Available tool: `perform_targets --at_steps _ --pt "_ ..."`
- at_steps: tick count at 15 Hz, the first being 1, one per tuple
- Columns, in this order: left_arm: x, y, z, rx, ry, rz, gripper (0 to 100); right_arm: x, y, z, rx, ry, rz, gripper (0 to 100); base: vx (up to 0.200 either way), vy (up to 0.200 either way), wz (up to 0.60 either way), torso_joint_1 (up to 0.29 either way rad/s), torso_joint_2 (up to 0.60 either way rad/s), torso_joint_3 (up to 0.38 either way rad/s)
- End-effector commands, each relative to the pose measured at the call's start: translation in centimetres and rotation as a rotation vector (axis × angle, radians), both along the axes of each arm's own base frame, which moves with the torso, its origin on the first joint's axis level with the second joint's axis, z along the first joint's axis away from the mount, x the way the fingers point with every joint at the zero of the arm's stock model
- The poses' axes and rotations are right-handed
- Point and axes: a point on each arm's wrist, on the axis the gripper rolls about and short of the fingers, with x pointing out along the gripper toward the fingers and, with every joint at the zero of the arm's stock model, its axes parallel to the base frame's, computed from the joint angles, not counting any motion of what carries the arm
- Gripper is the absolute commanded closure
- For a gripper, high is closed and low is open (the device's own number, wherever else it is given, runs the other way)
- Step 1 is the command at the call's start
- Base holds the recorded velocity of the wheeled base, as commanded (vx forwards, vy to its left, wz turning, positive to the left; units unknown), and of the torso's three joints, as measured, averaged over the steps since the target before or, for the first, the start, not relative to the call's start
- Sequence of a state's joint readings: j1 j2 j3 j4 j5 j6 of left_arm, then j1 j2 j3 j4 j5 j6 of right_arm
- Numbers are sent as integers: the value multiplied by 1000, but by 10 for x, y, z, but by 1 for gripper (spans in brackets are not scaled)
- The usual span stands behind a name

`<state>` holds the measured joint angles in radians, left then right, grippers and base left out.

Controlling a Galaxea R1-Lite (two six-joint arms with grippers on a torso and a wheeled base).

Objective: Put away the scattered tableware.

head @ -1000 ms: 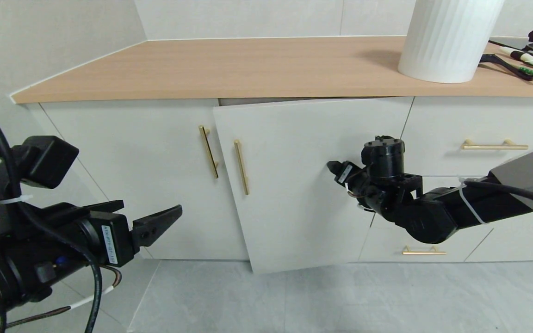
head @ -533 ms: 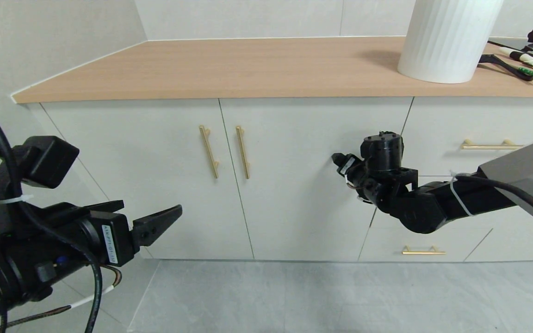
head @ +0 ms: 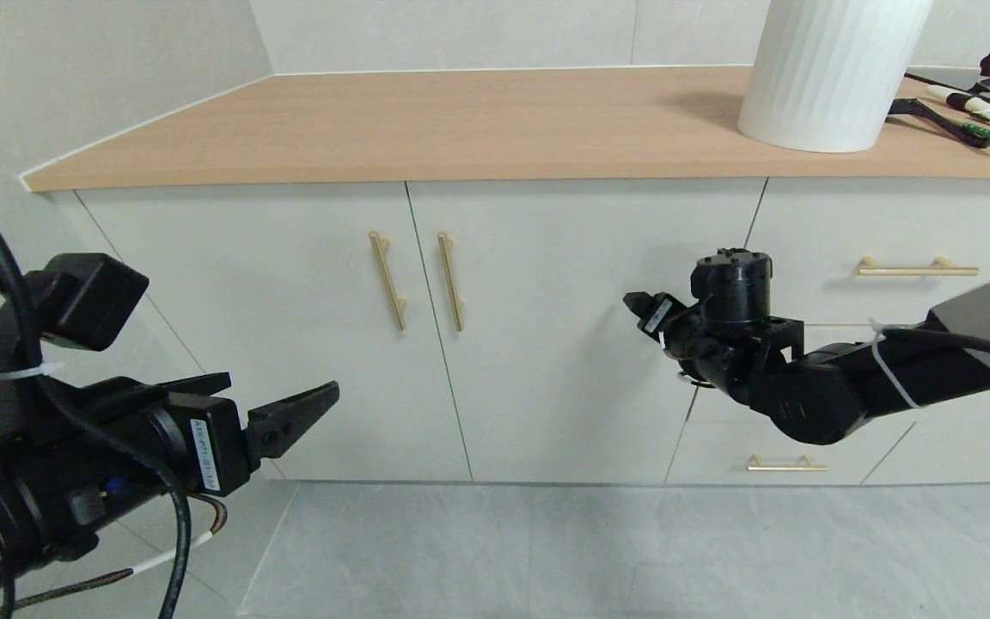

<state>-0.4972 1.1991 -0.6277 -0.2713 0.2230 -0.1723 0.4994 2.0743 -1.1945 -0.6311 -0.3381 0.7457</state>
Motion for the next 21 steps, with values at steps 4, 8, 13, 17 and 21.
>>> perform_targets --at_steps 4,8,13,17,21 --pt "-5 3 4 -11 -21 1 0 -93 -41 59 -148 -121 158 0 0 0 0 0 0 0" --pt "-38 32 3 36 -115 70 0 -201 -103 77 -304 -275 163 0 0 0 0 0 0 0" --pt "-98 64 -14 57 -255 131 0 -307 -174 67 -449 -426 -7 0 0 0 0 0 0 0" --pt "-147 82 -47 61 -290 219 0 -396 -208 31 -572 -487 -47 0 0 0 0 0 0 0" --pt "-189 90 -89 85 -240 278 0 -435 -220 13 -583 -474 -120 0 0 0 0 0 0 0"
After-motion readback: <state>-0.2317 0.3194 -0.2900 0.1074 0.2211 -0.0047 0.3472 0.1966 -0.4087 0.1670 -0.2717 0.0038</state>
